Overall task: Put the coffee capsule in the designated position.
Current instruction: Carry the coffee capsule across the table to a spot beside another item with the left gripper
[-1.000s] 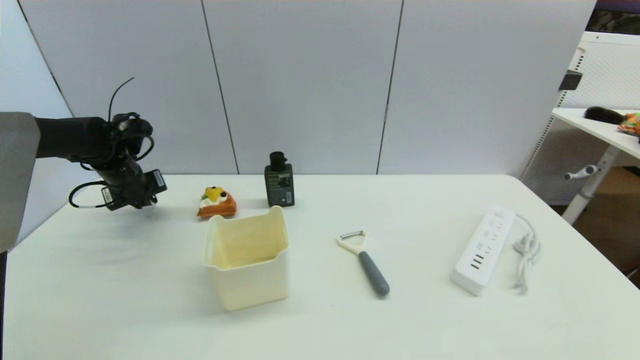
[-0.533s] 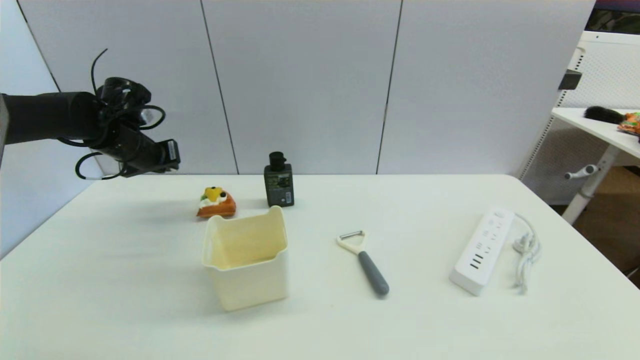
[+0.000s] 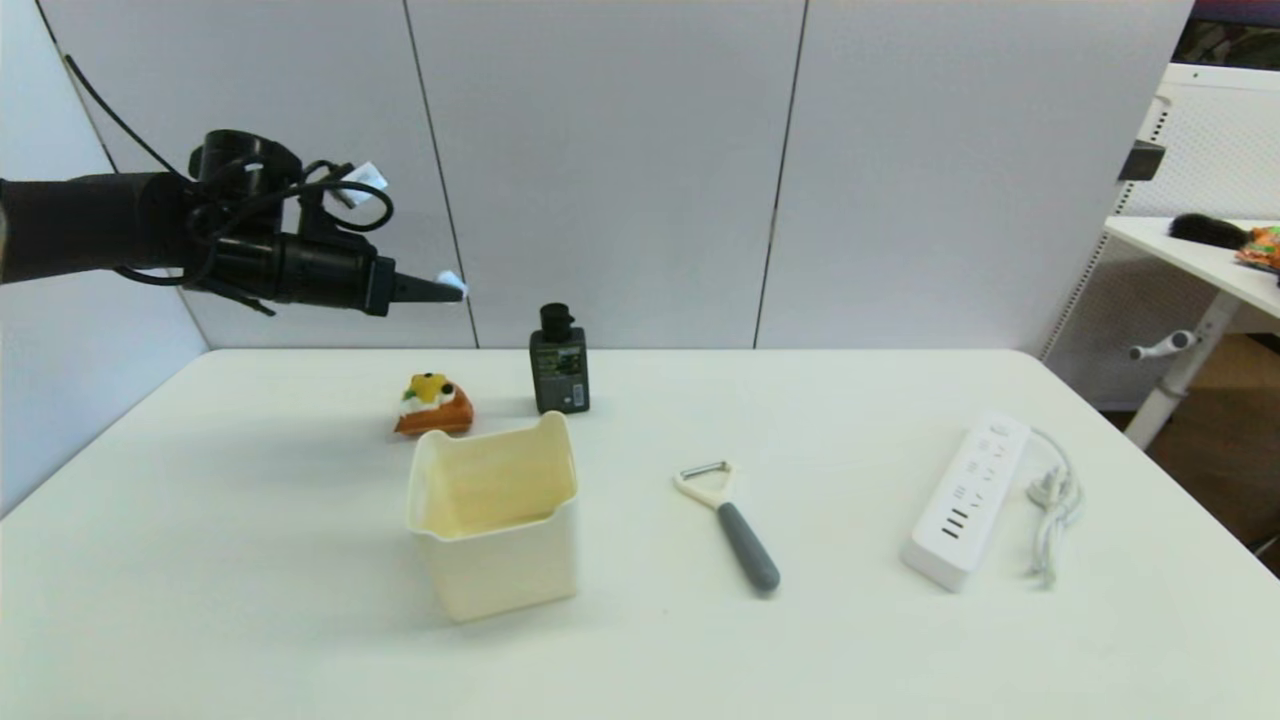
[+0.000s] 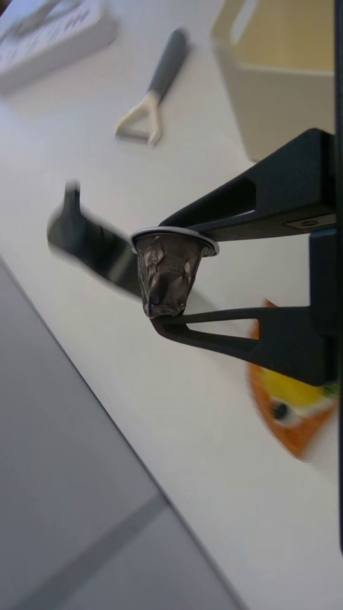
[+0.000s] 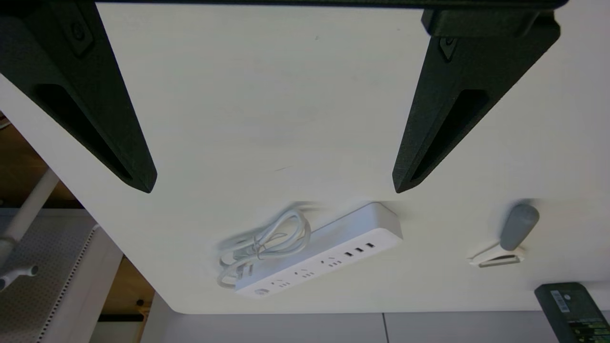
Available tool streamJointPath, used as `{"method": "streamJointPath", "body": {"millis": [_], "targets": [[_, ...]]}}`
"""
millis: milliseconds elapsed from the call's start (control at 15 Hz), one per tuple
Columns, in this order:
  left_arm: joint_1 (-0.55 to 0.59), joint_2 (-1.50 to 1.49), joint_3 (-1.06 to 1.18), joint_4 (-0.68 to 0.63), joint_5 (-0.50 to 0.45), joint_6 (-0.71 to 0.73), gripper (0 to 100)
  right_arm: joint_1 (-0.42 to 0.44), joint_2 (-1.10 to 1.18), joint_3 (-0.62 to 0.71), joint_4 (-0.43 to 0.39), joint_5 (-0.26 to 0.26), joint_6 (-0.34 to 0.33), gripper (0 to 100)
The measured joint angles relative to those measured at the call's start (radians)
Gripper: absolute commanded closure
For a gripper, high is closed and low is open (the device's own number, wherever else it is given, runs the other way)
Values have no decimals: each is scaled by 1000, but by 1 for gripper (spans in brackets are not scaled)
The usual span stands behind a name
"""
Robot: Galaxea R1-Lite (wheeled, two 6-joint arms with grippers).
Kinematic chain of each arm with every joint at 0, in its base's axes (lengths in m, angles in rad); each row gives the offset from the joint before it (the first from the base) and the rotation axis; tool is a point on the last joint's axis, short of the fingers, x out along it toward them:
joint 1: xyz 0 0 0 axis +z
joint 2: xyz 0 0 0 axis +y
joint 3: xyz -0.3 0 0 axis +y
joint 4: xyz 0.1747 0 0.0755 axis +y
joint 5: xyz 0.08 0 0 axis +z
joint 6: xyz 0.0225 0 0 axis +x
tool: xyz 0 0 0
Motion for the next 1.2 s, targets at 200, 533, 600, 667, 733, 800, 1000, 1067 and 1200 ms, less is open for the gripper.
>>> {"method": "streamJointPath", "body": {"millis": [200,533,600,667,733,800,1000,1067,1200], "targets": [[-42,32,-12,-7,-42,207,100,0,0,0,0,0,0,0],[-68,115,-64,-38,-41,360,100,0,0,0,0,0,0,0],[-67,129,-72,-56,-38,356,100,0,0,0,0,0,0,0],[-66,141,-76,-80,-31,350,100,0,0,0,0,0,0,0],[-67,154,-79,-110,-24,333,100,0,0,0,0,0,0,0],[-66,164,-81,-146,-15,307,100,0,0,0,0,0,0,0],[-60,193,-83,-294,1,193,100,0,0,0,0,0,0,0],[-59,204,-83,-350,3,148,100,0,0,0,0,0,0,0],[-62,223,-83,-424,3,85,100,0,0,0,0,0,0,0]]}}
